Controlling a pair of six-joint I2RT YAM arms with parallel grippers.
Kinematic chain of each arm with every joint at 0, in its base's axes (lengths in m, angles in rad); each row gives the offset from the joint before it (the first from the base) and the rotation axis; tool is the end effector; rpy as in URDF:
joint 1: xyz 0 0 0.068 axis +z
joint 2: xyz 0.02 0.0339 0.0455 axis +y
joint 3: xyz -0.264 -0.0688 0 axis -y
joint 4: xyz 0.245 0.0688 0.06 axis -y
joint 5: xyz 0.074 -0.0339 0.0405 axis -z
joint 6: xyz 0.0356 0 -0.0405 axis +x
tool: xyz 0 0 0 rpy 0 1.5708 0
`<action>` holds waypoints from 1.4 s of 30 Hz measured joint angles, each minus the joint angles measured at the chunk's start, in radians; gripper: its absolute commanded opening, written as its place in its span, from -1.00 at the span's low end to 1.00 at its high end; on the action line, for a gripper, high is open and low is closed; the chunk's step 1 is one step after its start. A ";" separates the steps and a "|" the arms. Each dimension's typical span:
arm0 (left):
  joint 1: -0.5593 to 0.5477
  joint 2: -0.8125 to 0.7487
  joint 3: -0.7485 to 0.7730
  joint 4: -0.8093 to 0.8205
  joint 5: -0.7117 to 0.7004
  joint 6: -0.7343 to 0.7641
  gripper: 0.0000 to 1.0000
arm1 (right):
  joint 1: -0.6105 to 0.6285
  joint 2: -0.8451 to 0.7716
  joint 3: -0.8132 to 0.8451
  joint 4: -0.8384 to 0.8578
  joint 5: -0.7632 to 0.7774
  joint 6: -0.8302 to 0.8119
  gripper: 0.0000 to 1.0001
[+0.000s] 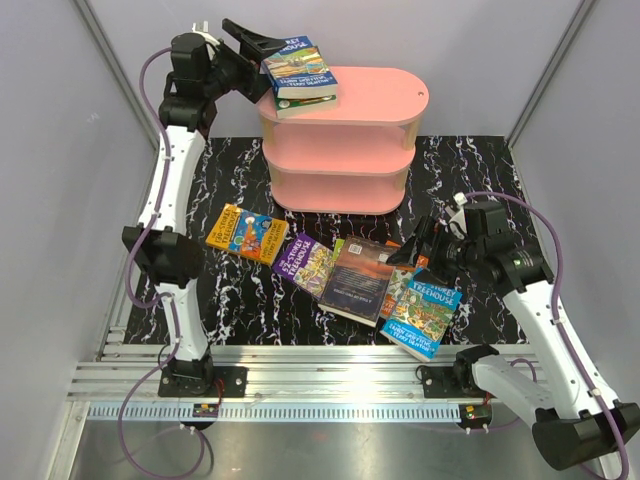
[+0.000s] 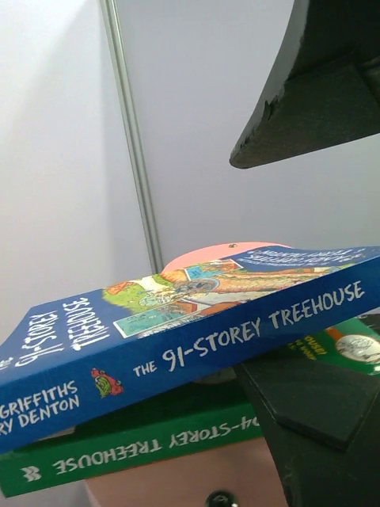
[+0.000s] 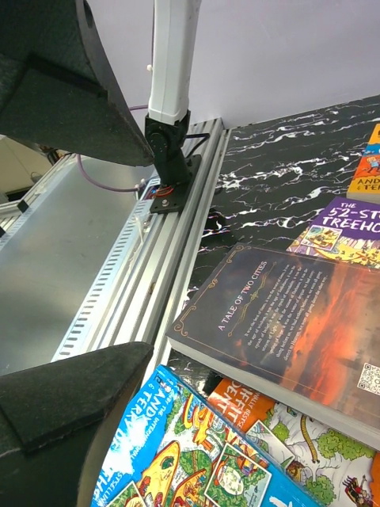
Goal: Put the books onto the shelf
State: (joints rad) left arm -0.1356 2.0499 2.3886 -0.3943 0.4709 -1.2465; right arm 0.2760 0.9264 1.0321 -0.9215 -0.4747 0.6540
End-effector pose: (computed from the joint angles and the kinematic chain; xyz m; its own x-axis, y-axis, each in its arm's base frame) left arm 0.4520 -0.0780 0.4799 -0.5572 -0.7765 -0.2943 0.1292 0.2690 -0.9544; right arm 0.1602 0.0623 0.3331 -0.8869 0.3112 -0.3414 -0.0053 0.7322 0.6811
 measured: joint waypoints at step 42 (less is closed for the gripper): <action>0.179 -0.106 -0.064 -0.155 0.043 0.121 -0.52 | 0.000 -0.051 -0.045 -0.005 -0.014 0.004 0.99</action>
State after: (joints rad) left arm 0.0433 1.9438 2.3245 -0.5495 0.5144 -1.1252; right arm 0.2760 0.8753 0.9871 -0.9268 -0.4892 0.6579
